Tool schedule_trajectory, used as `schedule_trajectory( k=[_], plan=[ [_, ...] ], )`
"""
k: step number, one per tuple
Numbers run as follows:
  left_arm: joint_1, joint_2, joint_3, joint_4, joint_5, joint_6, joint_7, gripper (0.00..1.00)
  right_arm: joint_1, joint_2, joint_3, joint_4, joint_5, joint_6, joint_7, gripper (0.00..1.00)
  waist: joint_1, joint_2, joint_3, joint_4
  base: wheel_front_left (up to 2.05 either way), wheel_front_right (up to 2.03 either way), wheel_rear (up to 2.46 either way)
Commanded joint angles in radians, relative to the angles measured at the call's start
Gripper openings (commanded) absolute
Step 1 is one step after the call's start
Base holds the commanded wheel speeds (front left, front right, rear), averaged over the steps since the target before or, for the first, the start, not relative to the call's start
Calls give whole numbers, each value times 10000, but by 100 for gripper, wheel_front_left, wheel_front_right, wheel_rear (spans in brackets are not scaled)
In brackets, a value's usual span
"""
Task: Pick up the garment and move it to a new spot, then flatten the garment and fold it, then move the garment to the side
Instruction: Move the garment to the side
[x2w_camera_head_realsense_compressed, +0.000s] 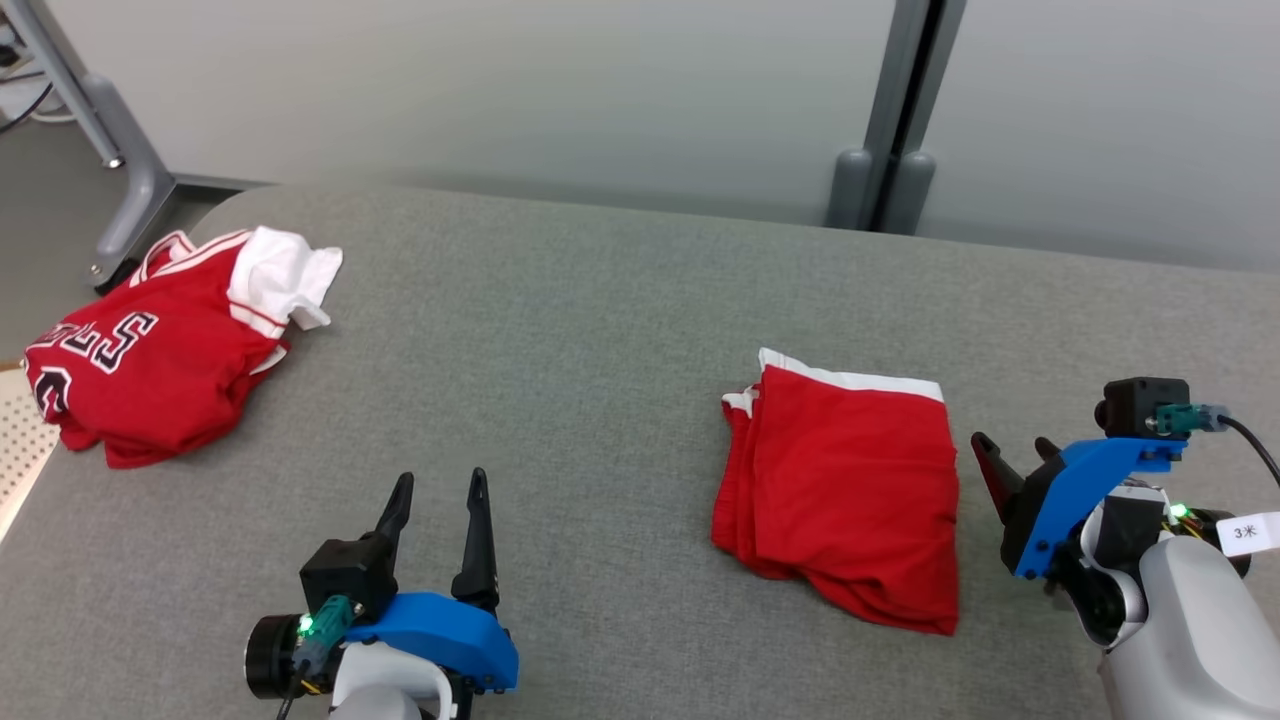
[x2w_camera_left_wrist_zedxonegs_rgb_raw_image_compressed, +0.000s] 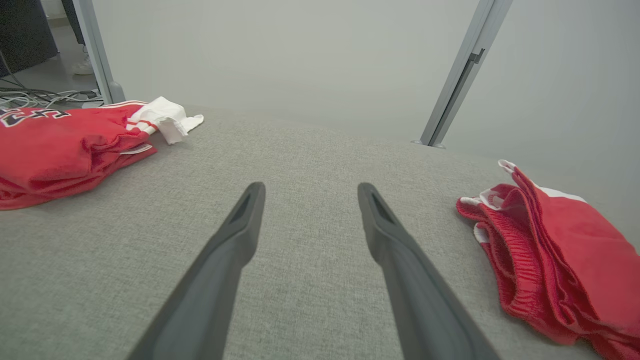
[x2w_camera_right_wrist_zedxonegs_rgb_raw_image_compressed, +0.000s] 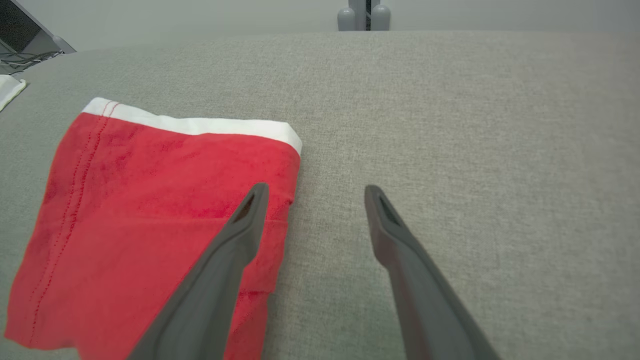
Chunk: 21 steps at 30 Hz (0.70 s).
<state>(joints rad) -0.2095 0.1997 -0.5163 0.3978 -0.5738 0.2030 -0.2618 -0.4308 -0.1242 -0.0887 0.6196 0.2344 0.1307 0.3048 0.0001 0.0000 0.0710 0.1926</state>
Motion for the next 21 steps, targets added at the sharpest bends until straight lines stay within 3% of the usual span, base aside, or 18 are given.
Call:
schedule_trajectory(
  k=[1, 13, 14, 16, 17, 19, 21],
  plan=[
    [-179, 45, 87, -41, 52, 19, -45, 100, -226, -33, 74, 184, 223, 2, 113, 100, -1, 0, 199, 190, 0, 0, 0],
    [-270, 49, 313, -198, 239, -41, -45, 100, -629, -345, 1238, 1547, 971, 3, 369, 100, -1, 0, 711, 516, 0, 0, 0],
    [-275, 46, 317, -203, 247, -36, -45, 100, -632, -347, 1319, 1623, 1028, 3, 330, 93, -1, 0, 725, 504, 0, 0, 0],
    [-297, 39, 301, -228, 297, -51, -45, 100, -713, -359, 1463, 1733, 1121, 3, 278, 42, -1, 0, 759, 458, 0, 0, 0],
    [-309, 28, 298, -244, 305, -48, -45, 100, -769, -356, 1561, 1775, 1157, 3, 228, 32, -1, 0, 782, 419, 0, 0, 0],
    [-355, 15, 263, -283, 349, -53, -45, 100, -859, -375, 1714, 1811, 1253, 3, 74, 3, -1, 0, 834, 328, 0, 0, 0],
    [-400, 9, 228, -335, 393, -64, -45, 100, -1010, -486, 1821, 1816, 1320, 2, -109, 0, -1, 0, 904, 192, 0, 0, 0]
  ],
)
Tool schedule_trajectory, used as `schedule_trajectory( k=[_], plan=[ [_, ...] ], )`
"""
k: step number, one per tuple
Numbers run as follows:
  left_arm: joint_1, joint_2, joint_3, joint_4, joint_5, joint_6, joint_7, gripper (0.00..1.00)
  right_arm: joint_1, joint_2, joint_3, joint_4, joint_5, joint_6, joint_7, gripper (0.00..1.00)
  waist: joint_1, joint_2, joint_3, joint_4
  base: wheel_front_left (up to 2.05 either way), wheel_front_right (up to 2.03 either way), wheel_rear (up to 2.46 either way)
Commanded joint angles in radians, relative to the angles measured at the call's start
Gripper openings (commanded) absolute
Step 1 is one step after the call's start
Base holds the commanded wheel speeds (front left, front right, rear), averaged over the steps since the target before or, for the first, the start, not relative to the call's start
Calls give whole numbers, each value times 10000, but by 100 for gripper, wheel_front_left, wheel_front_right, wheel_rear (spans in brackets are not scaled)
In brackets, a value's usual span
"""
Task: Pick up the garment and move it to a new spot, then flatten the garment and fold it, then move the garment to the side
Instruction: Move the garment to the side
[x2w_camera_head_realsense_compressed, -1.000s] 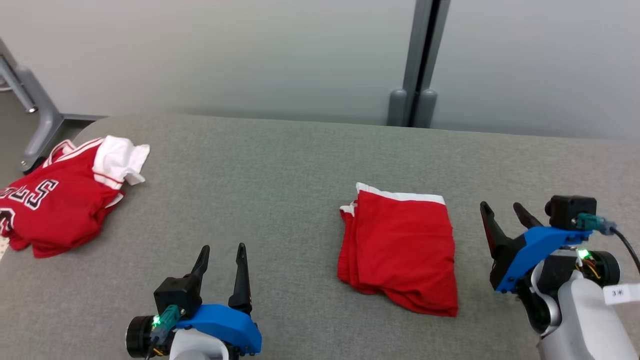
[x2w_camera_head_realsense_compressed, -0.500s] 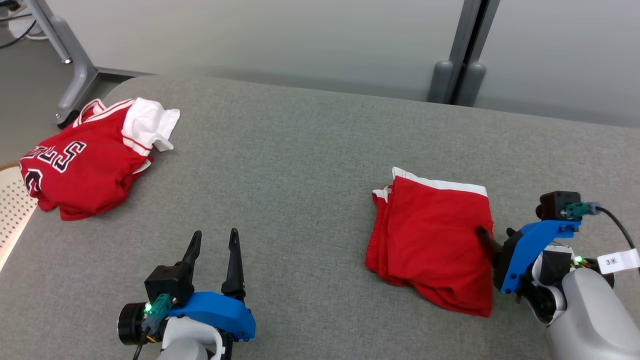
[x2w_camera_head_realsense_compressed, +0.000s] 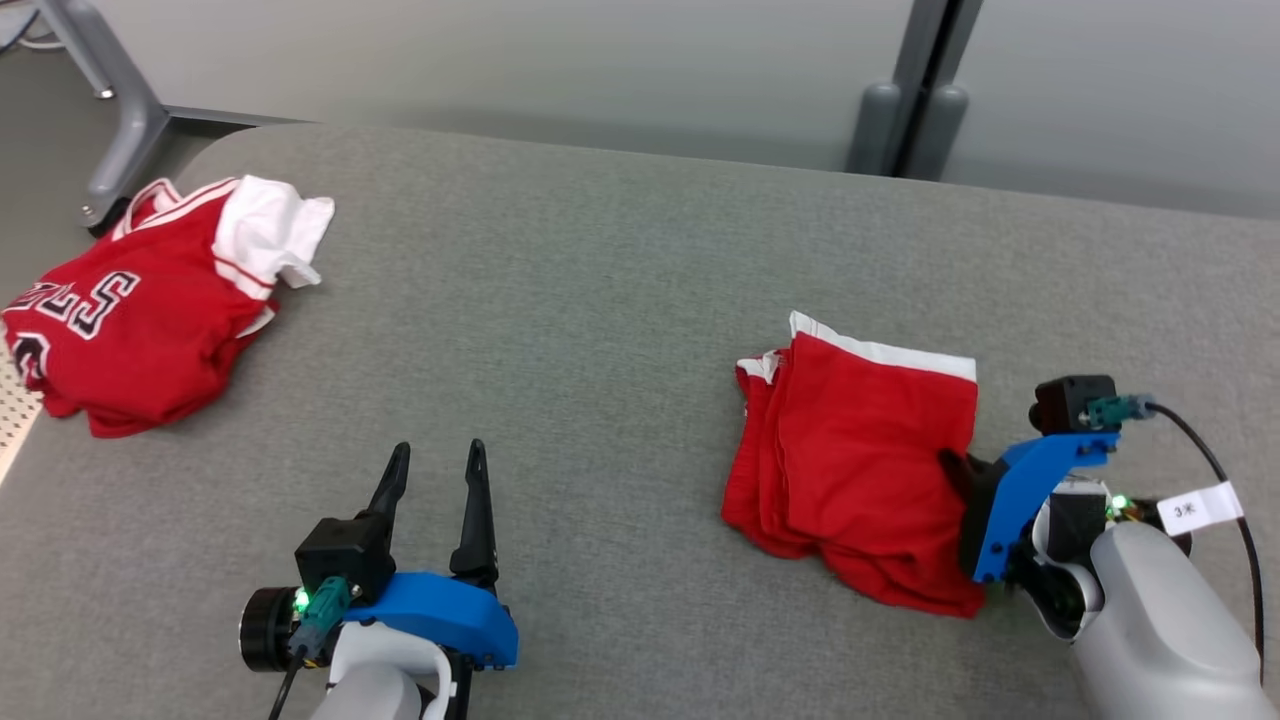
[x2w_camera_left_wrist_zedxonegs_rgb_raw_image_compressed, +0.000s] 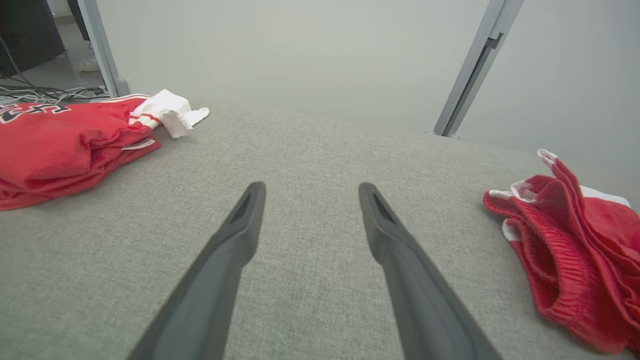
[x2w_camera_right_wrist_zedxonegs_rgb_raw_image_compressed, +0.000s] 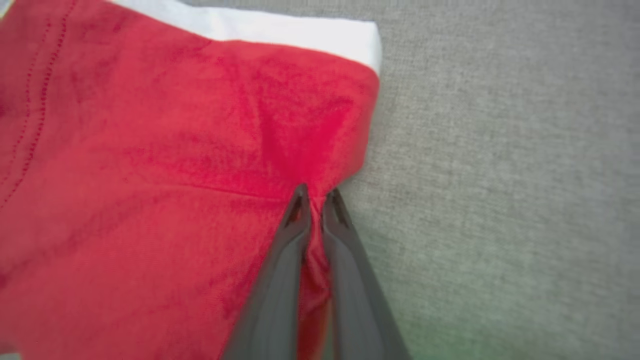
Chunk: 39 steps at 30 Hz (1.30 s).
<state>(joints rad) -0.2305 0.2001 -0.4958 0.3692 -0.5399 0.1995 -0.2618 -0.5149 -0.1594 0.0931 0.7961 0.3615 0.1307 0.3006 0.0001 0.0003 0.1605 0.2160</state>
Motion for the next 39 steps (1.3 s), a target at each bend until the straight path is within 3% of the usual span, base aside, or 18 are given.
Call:
schedule_trajectory(
  k=[1, 11, 17, 22, 27, 32, 39],
  plan=[
    [-201, -1, 19, -85, 55, -23, -45, 100, -248, -179, 79, 39, 79, 0, -147, 0, -1, -3, 61, -145, 0, 0, 0],
    [-455, 331, 263, -626, 230, 174, -37, 100, -961, -1007, 532, -427, 177, 0, -1067, 0, -1, -3, 861, -2057, 0, 0, 0],
    [-816, 564, 176, -1100, 448, 263, 172, 100, -1223, -1545, 250, -740, 178, 2, -1306, 0, -1, -3, 1409, -3391, 0, 0, 0],
    [-1126, 749, 97, -1498, 627, 291, 446, 100, -1232, -1606, -124, -949, 97, 2, -1459, 0, -1, -3, 1705, -4046, 0, 0, 0],
    [-1257, 902, 44, -1757, 714, 376, 653, 100, -1372, -1394, -207, -913, -78, 2, -1644, 0, -1, -3, 1896, -4247, 0, 0, 0],
    [-1233, 986, 18, -1917, 741, 470, 778, 100, -1591, -1428, -305, -739, -473, 2, -1872, 0, -1, -3, 2037, -4031, 0, 0, 0],
    [-1310, 1020, 85, -2136, 736, 582, 777, 100, -2270, -2316, -672, -296, -1200, 0, -1772, 0, -1, -3, 2340, -3354, 0, 0, 0]
  ],
)
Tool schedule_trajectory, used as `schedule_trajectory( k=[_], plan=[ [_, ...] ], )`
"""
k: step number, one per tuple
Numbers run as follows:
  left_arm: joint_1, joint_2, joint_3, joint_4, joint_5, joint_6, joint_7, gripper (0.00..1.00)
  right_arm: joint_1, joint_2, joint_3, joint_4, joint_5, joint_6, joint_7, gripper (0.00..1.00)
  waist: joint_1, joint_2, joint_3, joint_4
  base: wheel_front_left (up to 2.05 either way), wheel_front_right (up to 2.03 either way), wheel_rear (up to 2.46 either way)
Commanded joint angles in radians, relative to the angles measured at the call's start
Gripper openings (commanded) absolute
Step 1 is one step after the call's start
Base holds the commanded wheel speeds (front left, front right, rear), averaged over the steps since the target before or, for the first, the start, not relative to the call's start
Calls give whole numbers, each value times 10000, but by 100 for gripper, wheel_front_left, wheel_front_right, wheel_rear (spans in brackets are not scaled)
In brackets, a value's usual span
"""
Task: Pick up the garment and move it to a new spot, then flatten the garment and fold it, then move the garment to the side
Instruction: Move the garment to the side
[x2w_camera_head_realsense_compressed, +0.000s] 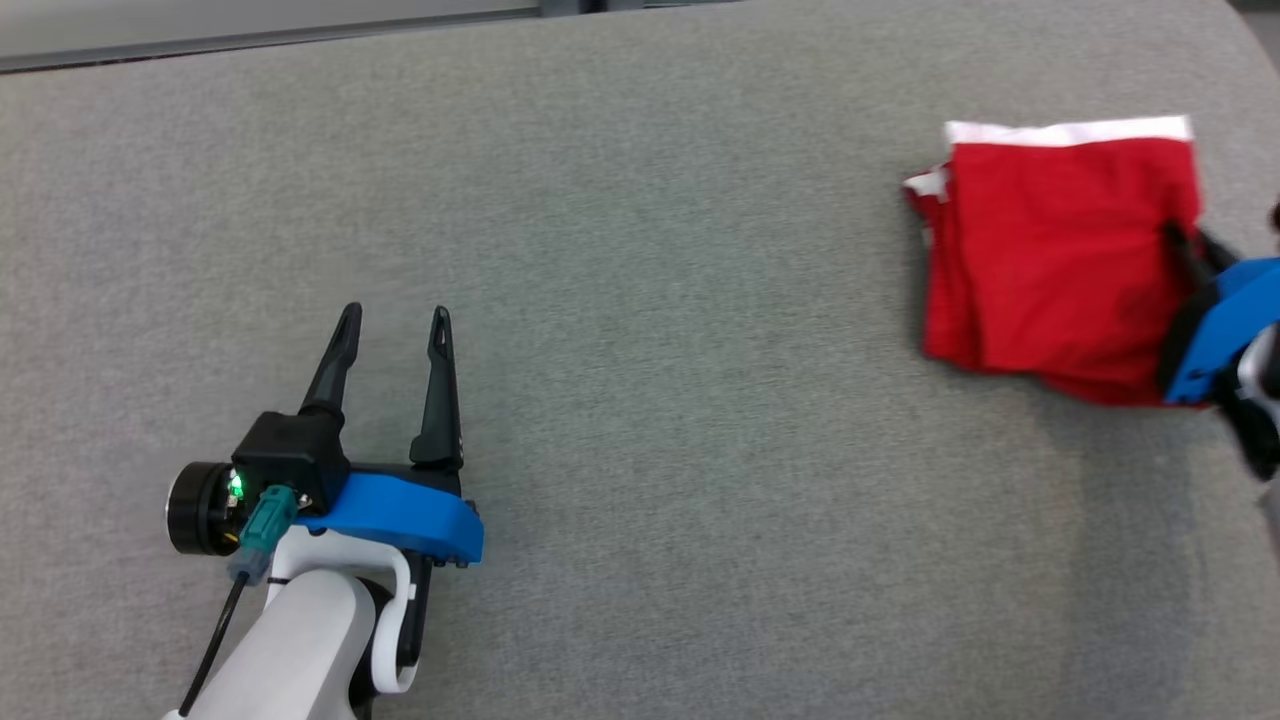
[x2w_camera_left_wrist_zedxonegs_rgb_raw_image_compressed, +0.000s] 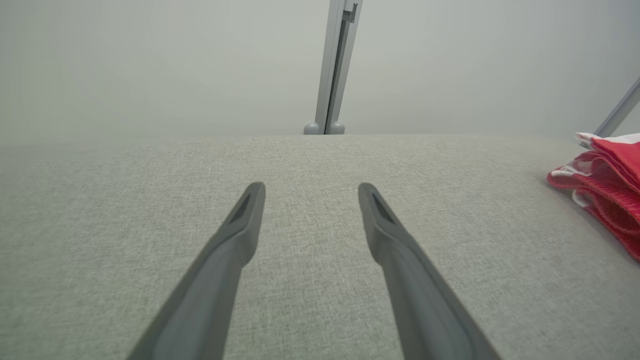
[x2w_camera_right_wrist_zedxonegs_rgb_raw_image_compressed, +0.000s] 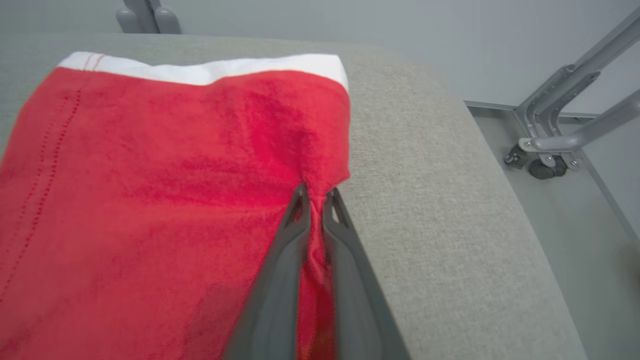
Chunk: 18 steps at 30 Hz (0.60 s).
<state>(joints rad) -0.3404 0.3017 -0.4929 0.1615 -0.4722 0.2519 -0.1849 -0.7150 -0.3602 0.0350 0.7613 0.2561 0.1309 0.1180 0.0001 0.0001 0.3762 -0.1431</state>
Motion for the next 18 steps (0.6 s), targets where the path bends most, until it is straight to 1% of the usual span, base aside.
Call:
schedule_trajectory(
  k=[1, 4, 8, 9, 12, 13, 14, 16, 17, 18],
  plan=[
    [-218, 11, 76, -94, 60, 65, -6, 100, -396, -510, -174, 99, -235, -2, 99, 0, -1, -1, 250, 353, 0, 0, 0],
    [-217, 6, 84, -194, 64, 118, -50, 100, -709, -1233, -559, 321, -646, 0, 346, 0, -1, -1, 461, 691, 0, 0, 0],
    [-227, 10, 115, -252, 41, 169, -105, 100, -1096, -1989, -1015, 553, -1214, 0, 557, 0, -1, -1, 726, 1076, 0, 0, 0],
    [-227, 10, 115, -252, 41, 169, -105, 100, -1096, -1989, -1015, 553, -1214, 0, 557, 0, -1, -1, 726, 1076, 0, 0, 0],
    [-265, 19, 118, -261, 23, 180, -127, 100, -1292, -2294, -1166, 673, -1608, 0, 612, 0, -1, -1, 890, 1268, 0, 0, 0],
    [-280, 31, 122, -256, 25, 185, -137, 100, -1352, -2342, -1239, 711, -1754, 0, 591, 8, -1, -1, 931, 1305, 0, 0, 0],
    [-303, 30, 110, -267, 29, 181, -141, 100, -1414, -2377, -1254, 733, -1900, 0, 546, 28, -1, -1, 971, 1344, 0, 0, 0],
    [-349, 39, 103, -283, 37, 183, -152, 100, -1597, -2419, -1380, 743, -2186, 0, 342, 98, -1, -1, 1039, 1396, 0, 0, 0],
    [-370, 43, 102, -289, 41, 193, -155, 100, -1648, -2404, -1445, 749, -2363, 0, 198, 100, -1, -1, 1062, 1408, 0, 0, 0],
    [-377, 59, 113, -282, 41, 205, -158, 100, -1549, -2125, -1581, 630, -2745, 0, 89, 100, -1, -1, 1062, 1398, 0, 0, 0]
  ],
)
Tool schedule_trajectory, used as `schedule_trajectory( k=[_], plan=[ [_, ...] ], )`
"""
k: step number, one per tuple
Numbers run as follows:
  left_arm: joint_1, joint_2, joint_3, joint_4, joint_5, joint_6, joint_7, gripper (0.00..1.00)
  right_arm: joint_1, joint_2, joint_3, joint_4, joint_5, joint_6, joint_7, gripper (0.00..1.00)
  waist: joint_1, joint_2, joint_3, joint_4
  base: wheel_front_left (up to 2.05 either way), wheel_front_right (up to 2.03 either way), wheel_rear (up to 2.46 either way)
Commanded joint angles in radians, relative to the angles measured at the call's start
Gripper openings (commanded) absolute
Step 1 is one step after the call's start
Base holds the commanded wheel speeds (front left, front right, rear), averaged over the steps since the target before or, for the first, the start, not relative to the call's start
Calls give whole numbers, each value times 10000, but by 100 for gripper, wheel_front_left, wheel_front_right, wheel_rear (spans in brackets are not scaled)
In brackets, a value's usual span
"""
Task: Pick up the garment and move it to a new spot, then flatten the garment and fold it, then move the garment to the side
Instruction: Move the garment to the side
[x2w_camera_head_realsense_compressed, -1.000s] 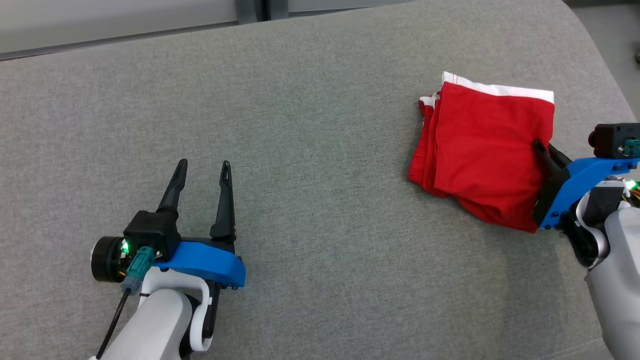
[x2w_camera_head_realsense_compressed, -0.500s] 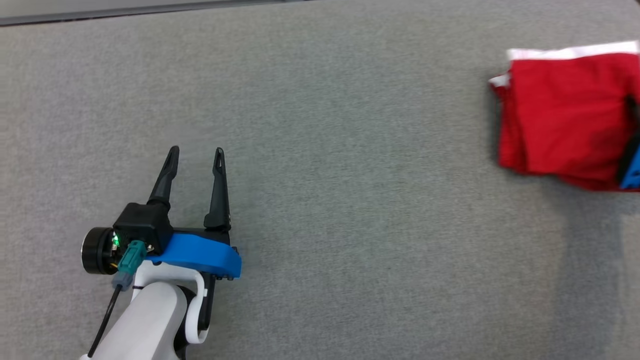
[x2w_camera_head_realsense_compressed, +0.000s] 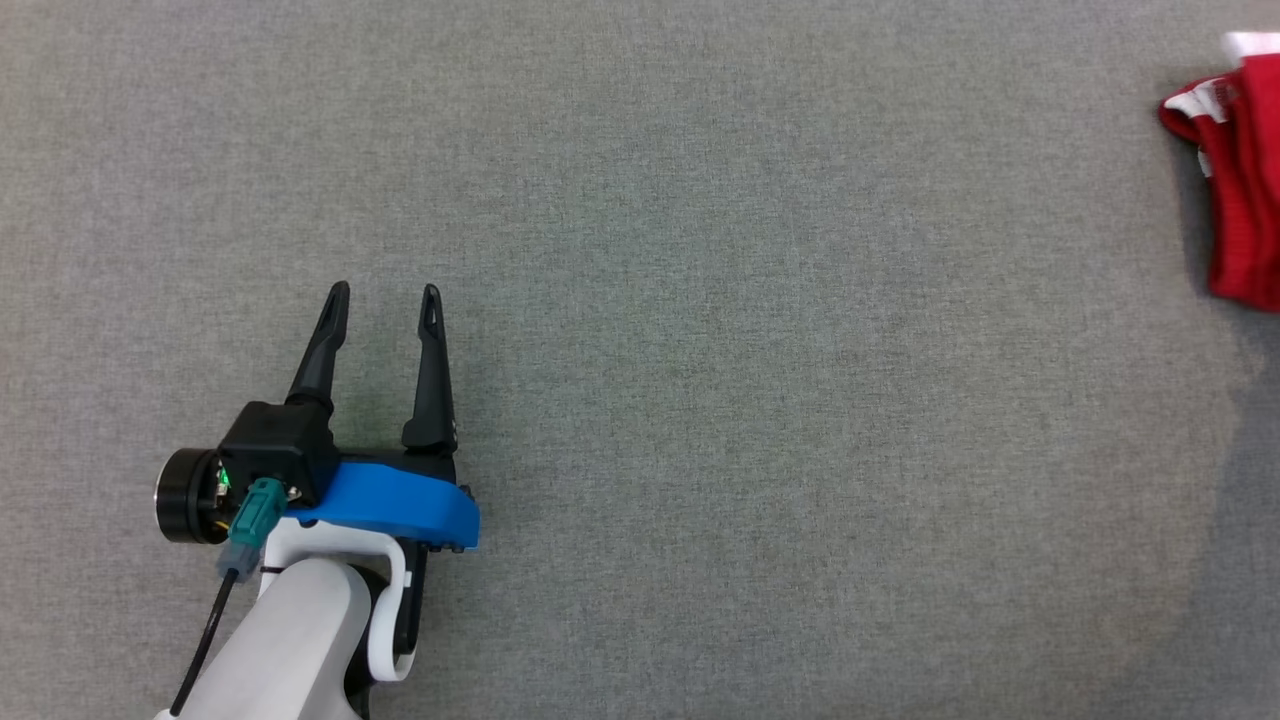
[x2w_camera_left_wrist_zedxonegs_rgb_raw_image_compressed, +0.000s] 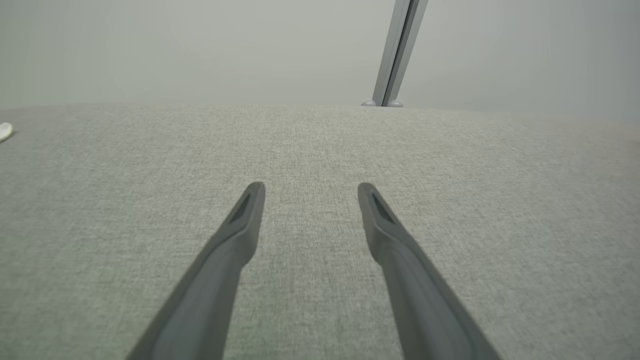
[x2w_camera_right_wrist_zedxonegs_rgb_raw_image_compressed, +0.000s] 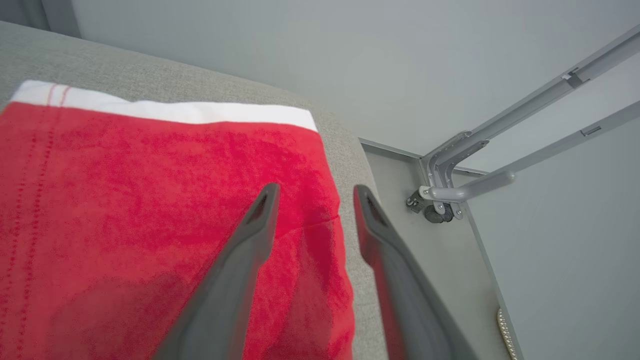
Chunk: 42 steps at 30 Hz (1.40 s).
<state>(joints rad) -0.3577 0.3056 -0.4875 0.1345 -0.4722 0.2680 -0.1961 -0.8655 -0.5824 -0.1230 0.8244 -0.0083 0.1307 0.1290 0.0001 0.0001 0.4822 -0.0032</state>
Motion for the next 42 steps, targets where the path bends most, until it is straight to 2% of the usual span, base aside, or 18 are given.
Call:
schedule_trajectory(
  k=[1, 6, 11, 23, 33, 42],
  plan=[
    [-198, 29, 61, -12, 44, 61, -44, 100, 126, 361, -154, -169, -418, 2, -110, 100, -1, -1, -7, -18, 0, 0, 0],
    [-129, -1, 39, 17, -8, 107, -59, 100, 641, 1369, -1083, -1201, -1428, 0, -248, 100, -1, -1, -158, -132, 0, 0, 0],
    [-171, -50, 21, 207, -99, 12, -119, 100, 993, 2063, -1193, -2045, -1655, 2, -161, 100, -1, -1, -568, -299, 0, 0, 0],
    [-423, -389, 60, 1152, -244, -287, -480, 100, 2133, 3377, -839, -3418, -545, 2, -644, 100, -1, -1, -2243, -423, 0, 0, 0],
    [506, -793, 569, 2172, -388, -640, -696, 100, 3956, 4670, -111, -3553, 516, 2, -1673, 100, -1, -1, -4080, -222, 0, 0, 0],
    [1591, -1165, 1268, 2447, 104, -1016, -699, 100, 5379, 5251, 414, -3521, 1027, 2, -2650, 100, -1, -1, -4793, 43, 0, 0, 0]
  ],
)
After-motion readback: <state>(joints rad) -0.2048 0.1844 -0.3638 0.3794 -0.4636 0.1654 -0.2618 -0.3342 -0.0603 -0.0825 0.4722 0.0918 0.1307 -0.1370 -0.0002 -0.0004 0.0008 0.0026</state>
